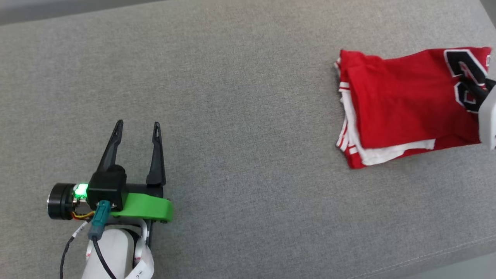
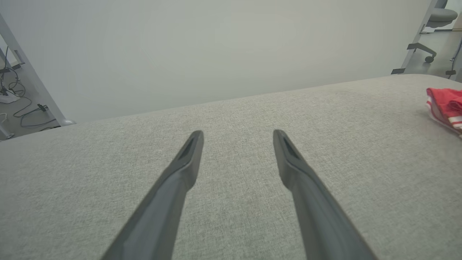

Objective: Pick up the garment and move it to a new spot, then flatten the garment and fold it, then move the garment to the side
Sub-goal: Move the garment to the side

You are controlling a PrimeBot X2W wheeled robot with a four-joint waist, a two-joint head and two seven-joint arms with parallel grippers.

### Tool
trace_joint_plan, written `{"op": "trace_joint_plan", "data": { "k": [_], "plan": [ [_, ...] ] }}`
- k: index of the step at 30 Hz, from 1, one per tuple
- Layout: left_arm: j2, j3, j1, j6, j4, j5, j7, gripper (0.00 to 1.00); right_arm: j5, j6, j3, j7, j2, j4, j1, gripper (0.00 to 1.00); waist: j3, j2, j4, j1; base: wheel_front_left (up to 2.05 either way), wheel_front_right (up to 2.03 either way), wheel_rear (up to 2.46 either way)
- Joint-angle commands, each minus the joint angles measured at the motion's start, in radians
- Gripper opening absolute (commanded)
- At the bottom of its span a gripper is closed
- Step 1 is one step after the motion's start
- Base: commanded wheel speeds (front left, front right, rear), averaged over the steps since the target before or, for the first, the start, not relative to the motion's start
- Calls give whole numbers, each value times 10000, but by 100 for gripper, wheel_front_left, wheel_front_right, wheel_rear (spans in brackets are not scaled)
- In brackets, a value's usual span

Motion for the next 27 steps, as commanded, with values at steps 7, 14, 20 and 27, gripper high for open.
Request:
{"op": "trace_joint_plan", "data": {
  "k": [7, 14, 20, 27],
  "plan": [
    [298, 96, -628, 49, -504, 183, -57, 100, -405, -7, 82, -305, -554, 1960, -1319, 0, 1445, 0, -214, 0, 0, 0, 0],
    [341, -5, -839, 108, -777, 229, -57, 100, -816, -7, -289, -828, -607, 3838, -2365, 0, 1890, 0, 32, 0, 0, 0, 0],
    [340, -80, -899, 192, -882, 241, -57, 100, -1076, -7, -597, -1299, -392, 5081, -3029, 0, 2016, 0, 201, 0, 0, 0, 0],
    [221, -162, -708, 328, -749, 151, -57, 100, -1473, -7, -926, -2006, -116, 6291, -3266, 100, 1430, 0, 376, 0, 0, 0, 0]
  ]
}}
